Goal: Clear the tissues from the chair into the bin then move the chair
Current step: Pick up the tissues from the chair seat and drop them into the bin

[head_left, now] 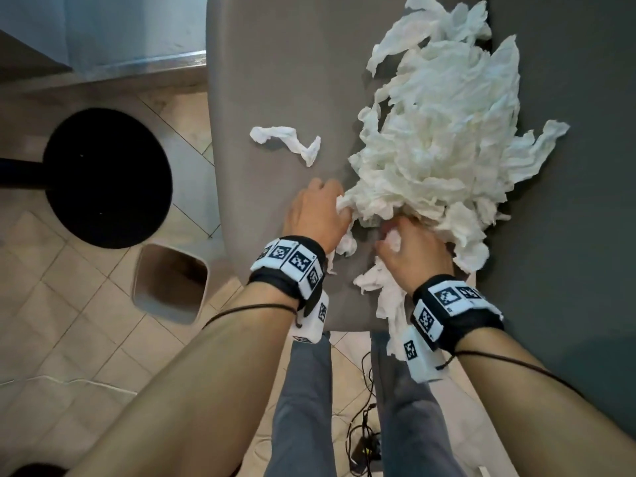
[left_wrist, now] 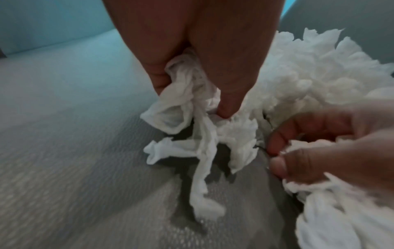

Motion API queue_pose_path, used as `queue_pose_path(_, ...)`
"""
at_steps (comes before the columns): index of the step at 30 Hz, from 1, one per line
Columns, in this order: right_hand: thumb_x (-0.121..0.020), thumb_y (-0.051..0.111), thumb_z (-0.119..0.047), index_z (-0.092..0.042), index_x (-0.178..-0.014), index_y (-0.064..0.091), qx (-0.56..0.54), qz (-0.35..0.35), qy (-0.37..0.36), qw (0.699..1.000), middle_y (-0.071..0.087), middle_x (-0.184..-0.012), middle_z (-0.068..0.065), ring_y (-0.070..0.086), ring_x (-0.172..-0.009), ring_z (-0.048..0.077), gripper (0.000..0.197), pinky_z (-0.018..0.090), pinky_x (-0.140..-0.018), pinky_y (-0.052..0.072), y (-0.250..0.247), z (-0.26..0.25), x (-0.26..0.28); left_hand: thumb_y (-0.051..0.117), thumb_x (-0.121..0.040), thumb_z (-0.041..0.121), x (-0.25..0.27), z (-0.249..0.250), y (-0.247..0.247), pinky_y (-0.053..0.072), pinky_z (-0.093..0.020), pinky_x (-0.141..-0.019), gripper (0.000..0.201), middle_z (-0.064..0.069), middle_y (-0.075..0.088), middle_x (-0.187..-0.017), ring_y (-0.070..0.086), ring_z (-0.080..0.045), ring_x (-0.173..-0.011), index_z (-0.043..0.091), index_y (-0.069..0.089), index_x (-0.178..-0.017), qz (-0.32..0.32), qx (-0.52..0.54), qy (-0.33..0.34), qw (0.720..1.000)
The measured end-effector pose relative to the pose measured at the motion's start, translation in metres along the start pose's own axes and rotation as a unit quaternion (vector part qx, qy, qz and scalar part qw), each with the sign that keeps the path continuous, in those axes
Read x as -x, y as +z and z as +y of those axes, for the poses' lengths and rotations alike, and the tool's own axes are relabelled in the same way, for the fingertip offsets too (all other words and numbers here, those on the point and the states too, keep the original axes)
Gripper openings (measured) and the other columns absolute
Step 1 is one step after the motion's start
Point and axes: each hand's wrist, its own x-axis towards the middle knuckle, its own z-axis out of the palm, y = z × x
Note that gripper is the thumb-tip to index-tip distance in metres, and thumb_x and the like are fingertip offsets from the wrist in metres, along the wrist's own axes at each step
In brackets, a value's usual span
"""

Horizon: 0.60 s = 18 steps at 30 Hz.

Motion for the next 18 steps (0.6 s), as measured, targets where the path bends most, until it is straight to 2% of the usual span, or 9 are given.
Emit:
queue_pose_path(3,-0.081,0.059,-0.018,-0.018,-0.088,0.061,-0.072,0.009,0.007,0.997,0.067,-0.094,0.008,0.06,-0.089,0.032,0.007,0.035,-0.074,0.047,-0.004,0.001,0.001,0.062,-0.085,0.035,0.012,-0.008,-0.012,0.037,-0.032,-0.069,0.022,-0.001,0.05,-0.096,0.05,-0.026,-0.083,0.016,0.056,-0.095,0.034,0.075,0.02,0.996)
queue_pose_path(7,-0.077,0.058,-0.007,-0.018,-0.074,0.052,-0.151,0.029,-0.003,0.988,0.056,-0.071,-0.006,0.049,-0.067,0.018,0.014,0.028,-0.056,0.033,-0.022,-0.003,0.015,0.06,-0.082,0.012,0.033,-0.022,-0.044,0.037,-0.026,-0.066,0.009,0.0,0.06,-0.088,0.054,-0.022,-0.076,0.017,0.058,-0.089,0.11,0.174,0.029,0.978)
queue_pose_path(9,-0.076,0.058,-0.001,-0.02,-0.071,0.049,-0.187,0.046,-0.02,0.981,0.054,-0.072,-0.008,0.048,-0.066,0.01,0.021,0.019,-0.057,0.035,-0.035,-0.008,0.024,0.054,-0.08,0.005,0.038,-0.028,-0.061,0.041,-0.029,-0.058,0.019,-0.005,0.061,-0.079,0.051,-0.021,-0.062,0.023,0.052,-0.085,0.134,0.204,0.001,0.97)
queue_pose_path(11,-0.075,0.056,0.005,-0.019,-0.069,0.049,-0.213,0.084,-0.055,0.972,0.055,-0.078,-0.004,0.05,-0.076,0.006,0.026,0.008,-0.067,0.036,-0.048,-0.014,0.029,0.049,-0.078,0.002,0.034,-0.031,-0.078,0.042,-0.027,-0.055,0.023,-0.004,0.062,-0.081,0.046,-0.017,-0.054,0.023,0.053,-0.088,0.15,0.221,-0.026,0.963)
queue_pose_path(12,-0.074,0.055,0.008,-0.018,-0.07,0.05,-0.222,0.105,-0.073,0.967,0.055,-0.081,-0.001,0.05,-0.078,0.008,0.027,0.007,-0.072,0.036,-0.054,-0.017,0.03,0.047,-0.079,0.002,0.029,-0.032,-0.085,0.042,-0.023,-0.053,0.024,-0.002,0.062,-0.083,0.046,-0.015,-0.053,0.022,0.055,-0.091,0.151,0.225,-0.042,0.962)
queue_pose_path(14,-0.075,0.054,0.009,-0.015,-0.073,0.053,-0.241,0.136,-0.085,0.957,0.057,-0.084,0.002,0.052,-0.081,0.014,0.024,0.017,-0.079,0.04,-0.064,-0.023,0.027,0.047,-0.082,0.009,0.016,-0.03,-0.097,0.044,-0.025,-0.058,0.022,0.001,0.06,-0.082,0.052,-0.017,-0.061,0.024,0.056,-0.095,0.144,0.225,-0.07,0.961)
queue_pose_path(15,-0.077,0.053,0.007,-0.015,-0.075,0.055,-0.257,0.143,-0.077,0.953,0.058,-0.084,-0.001,0.053,-0.08,0.014,0.023,0.024,-0.077,0.043,-0.069,-0.025,0.025,0.049,-0.083,0.014,0.007,-0.03,-0.101,0.043,-0.027,-0.062,0.018,0.004,0.058,-0.081,0.053,-0.016,-0.067,0.025,0.055,-0.096,0.14,0.218,-0.079,0.962)
queue_pose_path(16,-0.079,0.052,0.005,-0.018,-0.076,0.056,-0.28,0.145,-0.066,0.947,0.059,-0.083,-0.005,0.054,-0.076,0.011,0.024,0.025,-0.074,0.043,-0.074,-0.027,0.021,0.052,-0.084,0.019,-0.002,-0.029,-0.103,0.04,-0.027,-0.066,0.016,0.006,0.055,-0.081,0.053,-0.012,-0.071,0.025,0.055,-0.099,0.137,0.209,-0.085,0.965)
queue_pose_path(18,-0.081,0.051,0.003,-0.025,-0.075,0.057,-0.33,0.142,-0.057,0.932,0.06,-0.081,-0.012,0.055,-0.074,0.004,0.03,0.022,-0.074,0.044,-0.085,-0.035,0.014,0.058,-0.083,0.029,-0.02,-0.031,-0.103,0.039,-0.028,-0.071,0.024,0.007,0.054,-0.088,0.052,-0.009,-0.077,0.025,0.054,-0.106,0.132,0.174,-0.086,0.972)
